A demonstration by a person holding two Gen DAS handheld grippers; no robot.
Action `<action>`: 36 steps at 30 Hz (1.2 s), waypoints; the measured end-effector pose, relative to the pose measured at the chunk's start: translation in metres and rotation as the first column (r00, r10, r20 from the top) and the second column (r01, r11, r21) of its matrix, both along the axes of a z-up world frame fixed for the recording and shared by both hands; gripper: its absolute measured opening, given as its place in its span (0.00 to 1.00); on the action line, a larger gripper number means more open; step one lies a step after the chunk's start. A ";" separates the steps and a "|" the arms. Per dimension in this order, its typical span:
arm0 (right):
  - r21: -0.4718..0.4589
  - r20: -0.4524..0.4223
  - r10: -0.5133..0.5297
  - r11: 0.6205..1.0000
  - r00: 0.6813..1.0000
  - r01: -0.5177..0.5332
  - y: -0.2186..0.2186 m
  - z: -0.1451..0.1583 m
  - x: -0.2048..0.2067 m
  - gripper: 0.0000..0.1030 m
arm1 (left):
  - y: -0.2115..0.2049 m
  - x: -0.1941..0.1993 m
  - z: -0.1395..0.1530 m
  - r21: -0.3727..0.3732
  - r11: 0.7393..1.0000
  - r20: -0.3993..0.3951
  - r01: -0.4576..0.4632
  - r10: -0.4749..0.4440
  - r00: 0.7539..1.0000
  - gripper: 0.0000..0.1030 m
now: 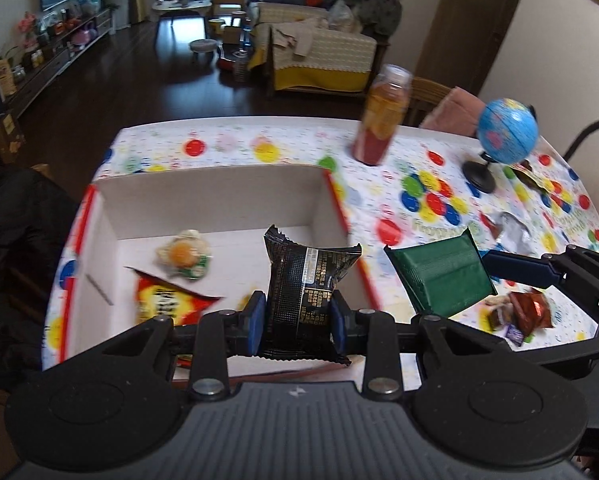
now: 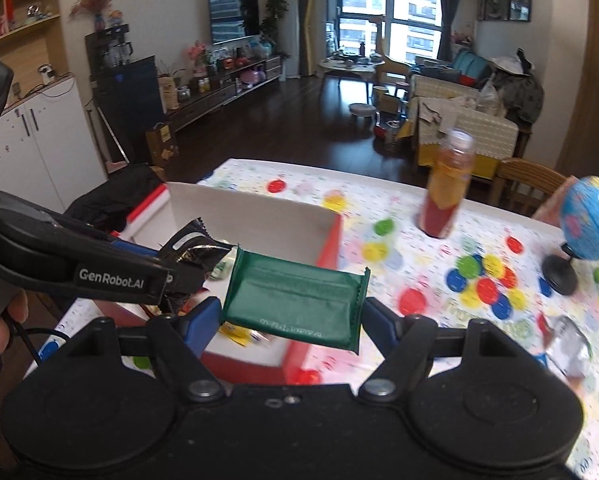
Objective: Organize snacks
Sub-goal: 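Carry both chocolate bars over the box and open both tools to drop them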
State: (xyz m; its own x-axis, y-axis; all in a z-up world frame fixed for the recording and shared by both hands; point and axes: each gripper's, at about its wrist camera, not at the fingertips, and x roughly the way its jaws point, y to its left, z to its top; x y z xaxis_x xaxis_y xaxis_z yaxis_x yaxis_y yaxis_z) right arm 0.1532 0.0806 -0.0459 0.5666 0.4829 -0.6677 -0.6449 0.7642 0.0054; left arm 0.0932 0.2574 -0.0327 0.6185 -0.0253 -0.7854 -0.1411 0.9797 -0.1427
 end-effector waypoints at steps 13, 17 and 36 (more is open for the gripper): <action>-0.058 -0.023 0.051 0.997 0.998 -0.052 0.078 -0.021 0.021 0.74 | 0.088 0.003 -0.019 0.024 0.995 -0.048 -0.096 0.097 0.994 0.31; -0.092 -0.037 0.058 0.994 0.998 -0.061 0.096 -0.035 0.032 0.74 | 0.108 0.011 -0.033 0.043 0.993 -0.085 -0.113 0.117 0.990 0.31; -0.194 -0.107 0.089 0.975 0.990 -0.109 0.137 -0.089 0.075 0.74 | 0.123 0.082 -0.083 0.081 0.996 -0.204 -0.037 0.053 0.978 0.31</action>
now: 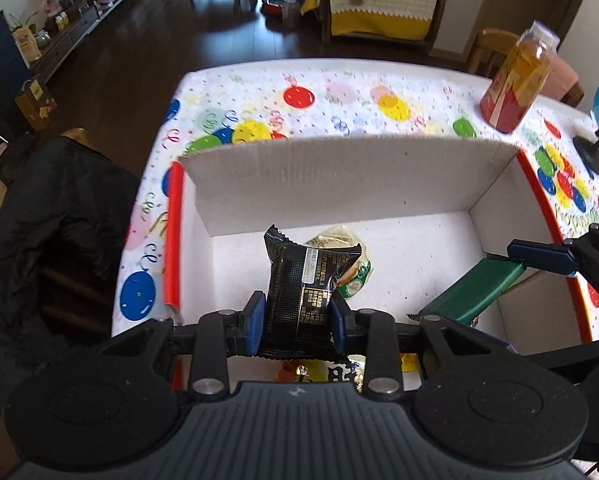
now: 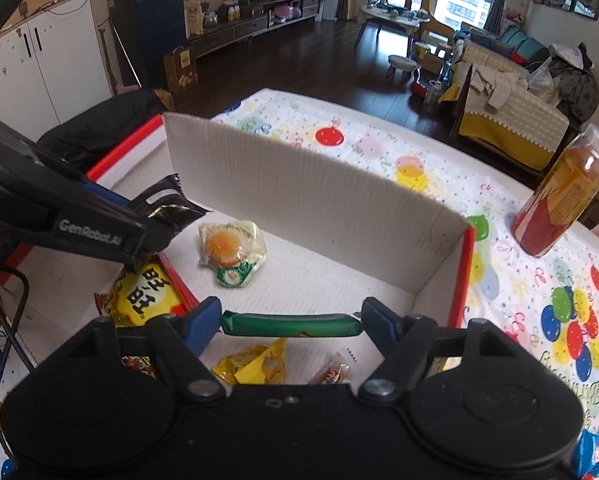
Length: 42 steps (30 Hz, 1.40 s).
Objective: Organize snacks
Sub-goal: 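Carry both chocolate bars over the box and open both tools to drop them, then move both tools back from the box toward the remaining snacks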
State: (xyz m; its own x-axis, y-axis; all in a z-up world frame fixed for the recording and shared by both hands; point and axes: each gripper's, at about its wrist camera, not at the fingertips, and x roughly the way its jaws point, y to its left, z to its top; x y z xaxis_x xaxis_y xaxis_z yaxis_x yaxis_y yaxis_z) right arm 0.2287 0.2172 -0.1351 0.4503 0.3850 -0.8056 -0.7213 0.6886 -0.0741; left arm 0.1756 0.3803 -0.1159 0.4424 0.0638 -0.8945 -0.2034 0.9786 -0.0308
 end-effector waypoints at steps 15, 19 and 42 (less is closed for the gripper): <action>-0.022 -0.044 0.005 1.000 0.999 -0.006 -0.004 -0.010 -0.006 0.78 | -0.009 0.008 -0.008 0.018 0.999 -0.048 0.037 -0.036 0.998 0.40; -0.006 -0.055 -0.009 1.000 0.998 0.009 -0.010 -0.007 -0.008 0.82 | -0.008 0.002 -0.005 0.014 1.000 -0.039 0.022 -0.022 0.999 0.52; 0.192 -0.015 -0.099 0.976 0.995 0.100 -0.073 0.059 -0.053 1.00 | -0.032 -0.062 0.057 -0.040 0.999 0.139 0.025 -0.019 0.990 0.84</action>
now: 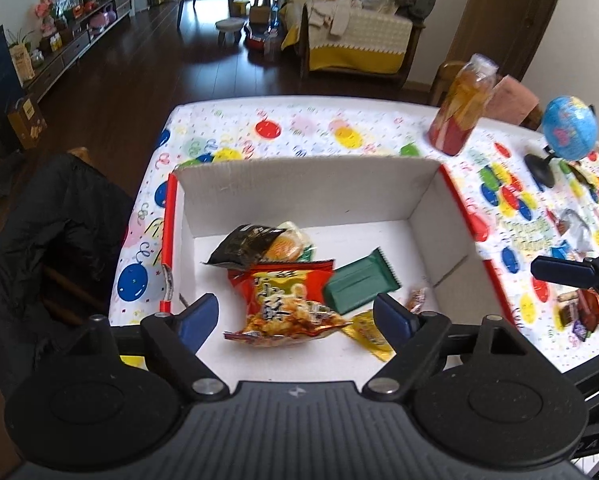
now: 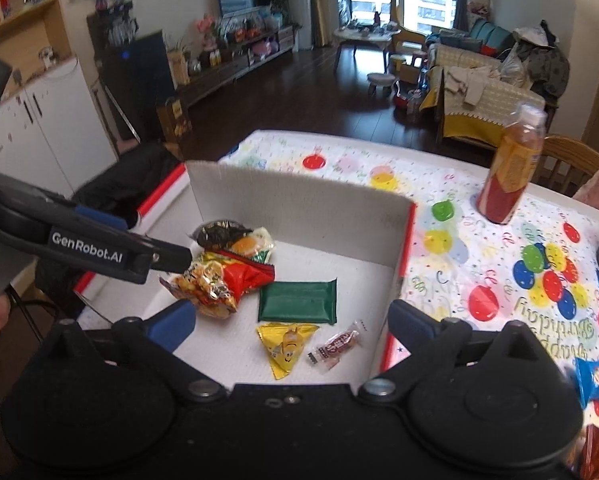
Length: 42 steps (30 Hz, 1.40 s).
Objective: Organize snacks
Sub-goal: 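Move both tools back from the box toward the remaining snacks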
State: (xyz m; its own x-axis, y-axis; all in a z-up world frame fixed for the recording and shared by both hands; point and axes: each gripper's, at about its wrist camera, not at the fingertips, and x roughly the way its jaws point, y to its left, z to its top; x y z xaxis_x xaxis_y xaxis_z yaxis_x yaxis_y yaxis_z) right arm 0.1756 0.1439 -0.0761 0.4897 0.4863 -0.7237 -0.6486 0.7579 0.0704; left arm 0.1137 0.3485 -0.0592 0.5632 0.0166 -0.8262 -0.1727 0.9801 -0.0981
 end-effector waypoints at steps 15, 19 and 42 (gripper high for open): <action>0.145 0.083 -0.124 0.983 0.989 0.111 -0.099 0.044 -0.037 1.00 | -0.079 -0.027 0.042 -0.075 0.990 0.156 0.116 -0.103 0.982 1.00; 0.161 0.091 -0.159 0.976 0.983 0.143 -0.126 0.047 -0.040 1.00 | -0.108 -0.026 0.045 -0.073 0.985 0.184 0.158 -0.142 0.973 1.00; 0.083 0.026 -0.357 0.932 0.934 0.353 -0.305 0.006 -0.028 0.99 | -0.294 0.012 -0.001 -0.027 0.953 0.113 0.301 -0.296 0.948 1.00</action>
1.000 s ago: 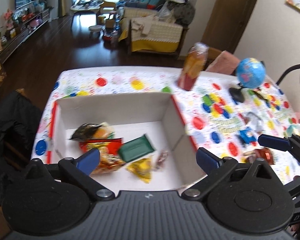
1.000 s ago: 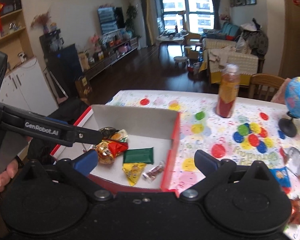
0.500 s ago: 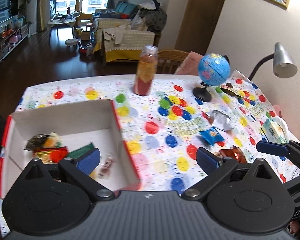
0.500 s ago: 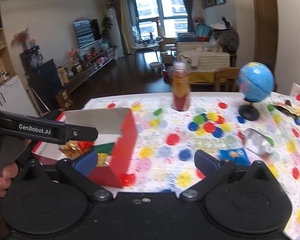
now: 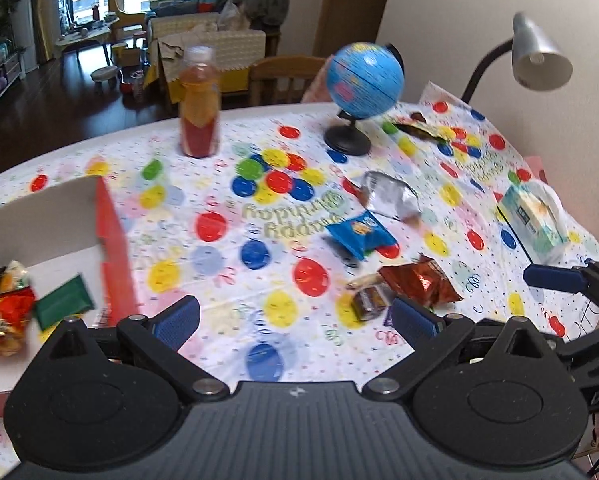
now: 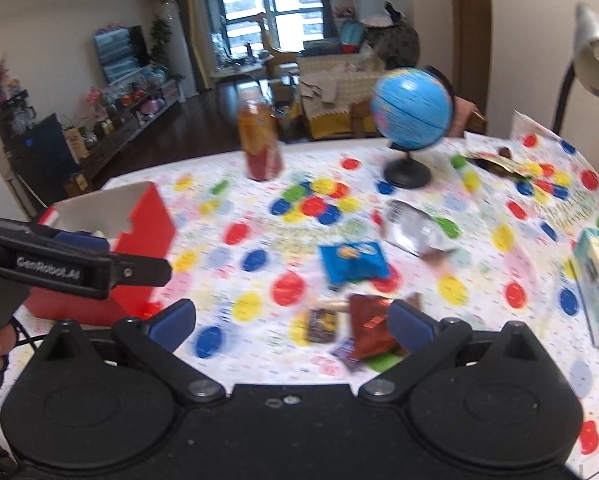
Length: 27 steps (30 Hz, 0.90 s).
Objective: Organize snacks
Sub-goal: 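Move both tools back from the box toward the remaining snacks, then grasp the small brown chocolate with the left tool while the right tool grasps the red-brown foil bag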
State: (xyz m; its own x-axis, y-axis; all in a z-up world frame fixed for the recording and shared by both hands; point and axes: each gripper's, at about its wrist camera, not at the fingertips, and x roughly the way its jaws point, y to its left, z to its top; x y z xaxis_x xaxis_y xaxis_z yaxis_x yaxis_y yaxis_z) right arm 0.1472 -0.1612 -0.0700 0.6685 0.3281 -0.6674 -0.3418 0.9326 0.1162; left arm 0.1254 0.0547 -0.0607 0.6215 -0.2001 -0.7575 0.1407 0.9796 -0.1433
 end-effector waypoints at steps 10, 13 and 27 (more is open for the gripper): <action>-0.005 -0.078 -0.044 0.999 0.996 0.043 -0.056 -0.029 0.041 0.98 | -0.052 0.035 -0.044 0.043 0.999 -0.081 -0.010 0.013 0.997 1.00; 0.001 -0.106 -0.047 0.999 0.993 0.048 -0.065 -0.037 0.055 0.98 | -0.060 0.046 -0.058 0.038 0.999 -0.118 -0.015 0.019 0.993 1.00; 0.089 -0.350 -0.104 0.986 0.931 0.143 -0.072 -0.085 0.124 0.95 | -0.094 0.083 -0.106 0.043 0.999 -0.213 0.002 0.007 0.977 0.99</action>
State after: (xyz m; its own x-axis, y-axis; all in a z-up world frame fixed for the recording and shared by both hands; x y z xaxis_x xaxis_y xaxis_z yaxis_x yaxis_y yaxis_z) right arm 0.2715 -0.2333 -0.1546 0.4448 0.3427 -0.8274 -0.1457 0.9393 0.3107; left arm 0.2080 -0.0391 -0.1662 0.4454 -0.1633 -0.8803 0.1089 0.9858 -0.1278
